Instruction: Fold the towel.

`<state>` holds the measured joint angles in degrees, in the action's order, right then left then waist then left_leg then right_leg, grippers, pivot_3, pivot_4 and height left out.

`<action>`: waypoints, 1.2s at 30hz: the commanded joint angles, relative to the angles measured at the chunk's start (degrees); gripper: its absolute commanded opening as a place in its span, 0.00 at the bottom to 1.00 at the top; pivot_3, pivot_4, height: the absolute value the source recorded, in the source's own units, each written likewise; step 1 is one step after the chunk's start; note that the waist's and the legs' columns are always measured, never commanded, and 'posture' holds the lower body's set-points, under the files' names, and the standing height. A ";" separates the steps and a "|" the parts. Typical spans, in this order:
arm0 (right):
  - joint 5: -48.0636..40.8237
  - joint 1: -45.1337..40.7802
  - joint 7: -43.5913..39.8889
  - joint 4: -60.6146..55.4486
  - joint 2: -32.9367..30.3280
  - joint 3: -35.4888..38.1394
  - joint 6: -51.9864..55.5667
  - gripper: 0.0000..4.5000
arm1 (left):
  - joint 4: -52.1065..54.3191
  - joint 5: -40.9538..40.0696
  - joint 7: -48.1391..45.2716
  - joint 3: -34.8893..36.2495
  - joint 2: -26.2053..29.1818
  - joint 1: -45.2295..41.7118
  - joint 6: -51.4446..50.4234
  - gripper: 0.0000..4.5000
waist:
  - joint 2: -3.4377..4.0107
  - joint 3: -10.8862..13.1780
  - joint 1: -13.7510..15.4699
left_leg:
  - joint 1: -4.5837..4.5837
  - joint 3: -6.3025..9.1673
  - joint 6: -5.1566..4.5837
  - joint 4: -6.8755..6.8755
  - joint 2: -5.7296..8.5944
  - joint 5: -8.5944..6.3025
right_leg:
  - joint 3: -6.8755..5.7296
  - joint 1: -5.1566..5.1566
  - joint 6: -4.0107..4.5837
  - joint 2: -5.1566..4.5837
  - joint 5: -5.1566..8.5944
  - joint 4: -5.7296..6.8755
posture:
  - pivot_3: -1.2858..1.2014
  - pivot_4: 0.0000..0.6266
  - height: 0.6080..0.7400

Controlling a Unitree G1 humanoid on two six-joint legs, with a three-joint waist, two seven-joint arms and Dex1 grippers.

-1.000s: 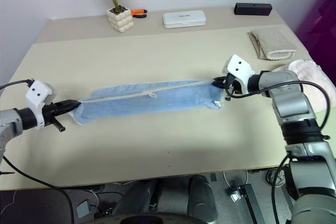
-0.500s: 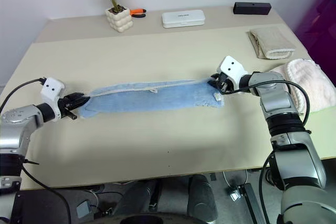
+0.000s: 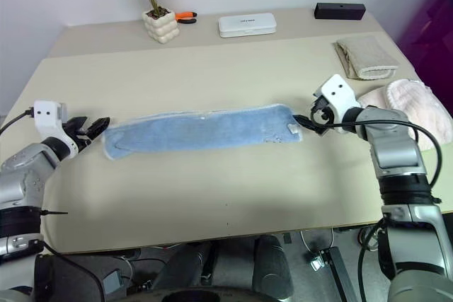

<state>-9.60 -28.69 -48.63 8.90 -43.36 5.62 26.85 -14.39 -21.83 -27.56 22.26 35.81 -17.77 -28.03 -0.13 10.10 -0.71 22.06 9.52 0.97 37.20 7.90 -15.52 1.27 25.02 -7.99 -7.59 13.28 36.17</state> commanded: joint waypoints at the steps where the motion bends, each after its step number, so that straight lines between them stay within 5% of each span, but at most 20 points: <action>1: -12.87 9.00 1.27 -17.37 0.90 11.19 16.63 1.00 | 12.94 -2.53 -1.93 1.06 -0.66 3.60 2.75 0.78 | -0.03 -0.02 0.25 | 0.02 0.03 -0.02 -0.02 0.00 -0.01 | 0.00 -0.01 0.00 -0.01 -0.01 -0.03 | 0.52 0.24 1.00; 9: -28.36 23.52 9.74 -35.13 7.65 21.28 38.14 1.00 | 37.03 -5.17 -11.32 -14.26 -1.22 8.43 0.72 0.78 | -0.18 -0.13 1.55 | 0.03 0.01 -0.34 0.15 0.09 -0.19 | 0.06 -0.20 -0.09 -0.06 -0.25 -0.22 | 0.52 0.24 1.00; 13: -32.61 22.78 22.24 -37.78 20.36 23.88 47.54 1.00 | 40.37 -5.56 -15.10 -24.99 -4.59 5.91 0.44 0.78 | -0.19 -0.13 1.40 | -0.53 -0.08 -0.34 0.01 -0.12 -0.20 | 0.08 -0.66 -0.08 0.09 -0.23 -0.27 | 0.52 0.24 1.00; 27: -30.41 3.94 49.87 -24.48 43.47 38.12 53.55 1.00 | 42.00 -6.03 -14.96 -24.30 -5.43 8.85 0.85 0.78 | -0.10 -0.19 1.08 | -0.63 -0.18 -0.28 -0.09 -0.39 -0.16 | 0.21 -0.58 0.11 0.41 -0.35 -0.27 | 0.52 0.24 1.00; 30: -29.58 2.11 52.82 -21.81 43.95 38.84 51.74 0.81 | 42.13 -6.20 -14.16 -23.48 -5.74 9.20 0.54 0.78 | -0.08 -0.22 1.18 | -0.64 -0.17 -0.26 -0.10 -0.48 -0.15 | 0.21 -0.58 0.17 0.50 -0.39 -0.27 | 0.52 0.24 1.00; 36: -31.15 0.92 55.97 -20.20 44.14 39.12 47.82 0.13 | 42.33 -6.70 -13.58 -22.48 -5.93 10.16 0.69 0.78 | -0.04 -0.24 0.88 | -0.63 -0.18 -0.25 -0.13 -0.50 -0.15 | 0.21 -0.56 0.18 0.52 -0.39 -0.27 | 0.52 0.24 1.00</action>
<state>-40.97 -27.66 5.89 -11.43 0.61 43.73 75.91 25.96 -27.72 -41.10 -1.25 29.81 -7.43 -28.08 -0.17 9.86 0.17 21.42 9.35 0.72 37.07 7.39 -15.67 1.49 24.45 -7.81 -7.07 12.89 35.90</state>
